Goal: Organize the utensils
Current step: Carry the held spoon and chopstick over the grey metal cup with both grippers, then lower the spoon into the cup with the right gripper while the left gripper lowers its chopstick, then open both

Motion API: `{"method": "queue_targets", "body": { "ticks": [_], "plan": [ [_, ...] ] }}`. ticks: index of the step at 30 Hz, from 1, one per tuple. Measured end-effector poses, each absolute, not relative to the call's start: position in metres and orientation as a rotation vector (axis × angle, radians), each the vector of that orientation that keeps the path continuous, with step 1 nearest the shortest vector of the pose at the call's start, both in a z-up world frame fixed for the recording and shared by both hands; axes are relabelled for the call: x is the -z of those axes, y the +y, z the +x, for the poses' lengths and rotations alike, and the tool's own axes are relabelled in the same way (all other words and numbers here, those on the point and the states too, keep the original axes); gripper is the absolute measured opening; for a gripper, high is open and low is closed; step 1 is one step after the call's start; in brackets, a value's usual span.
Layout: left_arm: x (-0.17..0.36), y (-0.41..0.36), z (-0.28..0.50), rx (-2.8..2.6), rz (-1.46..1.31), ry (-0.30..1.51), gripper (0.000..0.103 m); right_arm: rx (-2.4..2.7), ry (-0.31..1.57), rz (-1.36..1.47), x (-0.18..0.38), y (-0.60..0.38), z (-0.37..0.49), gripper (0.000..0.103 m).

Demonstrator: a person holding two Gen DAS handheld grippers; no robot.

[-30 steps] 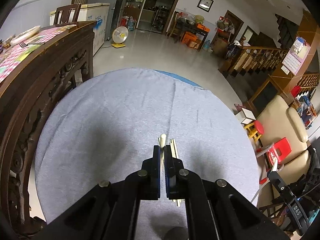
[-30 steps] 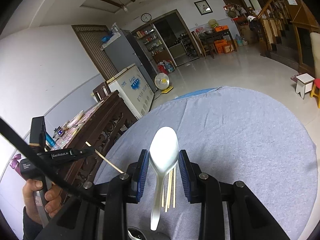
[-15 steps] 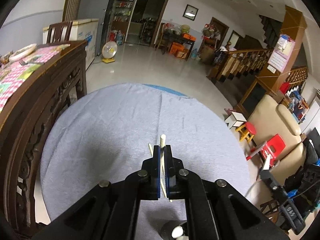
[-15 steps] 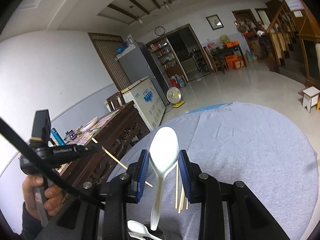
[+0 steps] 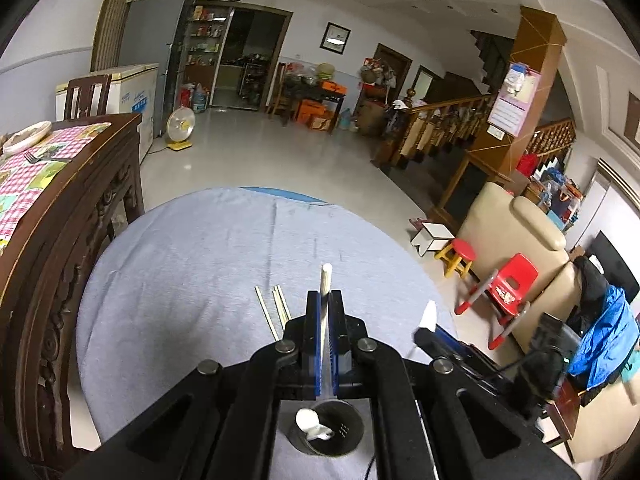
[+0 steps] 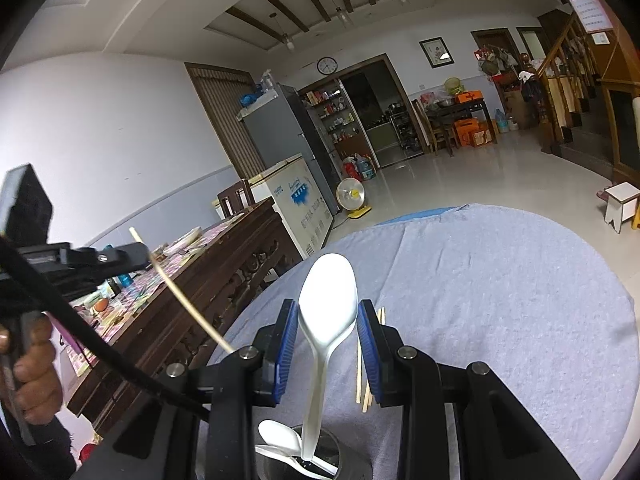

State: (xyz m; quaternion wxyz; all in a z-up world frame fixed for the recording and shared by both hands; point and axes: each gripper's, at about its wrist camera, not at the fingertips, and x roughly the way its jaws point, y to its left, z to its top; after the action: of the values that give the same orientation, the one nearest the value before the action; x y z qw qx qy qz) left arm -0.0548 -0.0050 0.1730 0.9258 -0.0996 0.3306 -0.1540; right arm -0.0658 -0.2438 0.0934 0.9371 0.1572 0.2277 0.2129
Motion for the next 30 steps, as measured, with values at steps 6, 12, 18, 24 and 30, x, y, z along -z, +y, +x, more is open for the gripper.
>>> {"method": "queue_targets", "body": {
  "ticks": [6,12,18,24,30],
  "plan": [
    [-0.169,-0.011,-0.079,0.337,-0.194,0.674,0.003,-0.434,0.456,0.318,-0.083,-0.238,-0.067,0.033],
    [-0.147,-0.012,-0.081,0.335,-0.215,0.713,0.003,-0.422,0.456,0.309,-0.071,-0.232,-0.068,0.033],
    [-0.126,-0.017,-0.077,0.34,-0.237,0.754,0.003,-0.425,0.447,0.294,-0.066,-0.224,-0.069,0.033],
    [-0.117,-0.024,-0.077,0.338,-0.238,0.765,0.003,-0.43,0.457,0.268,-0.06,-0.218,-0.072,0.033],
    [-0.105,-0.024,-0.079,0.328,-0.25,0.779,0.003,-0.434,0.478,0.248,-0.054,-0.213,-0.074,0.033]
  ]
}}
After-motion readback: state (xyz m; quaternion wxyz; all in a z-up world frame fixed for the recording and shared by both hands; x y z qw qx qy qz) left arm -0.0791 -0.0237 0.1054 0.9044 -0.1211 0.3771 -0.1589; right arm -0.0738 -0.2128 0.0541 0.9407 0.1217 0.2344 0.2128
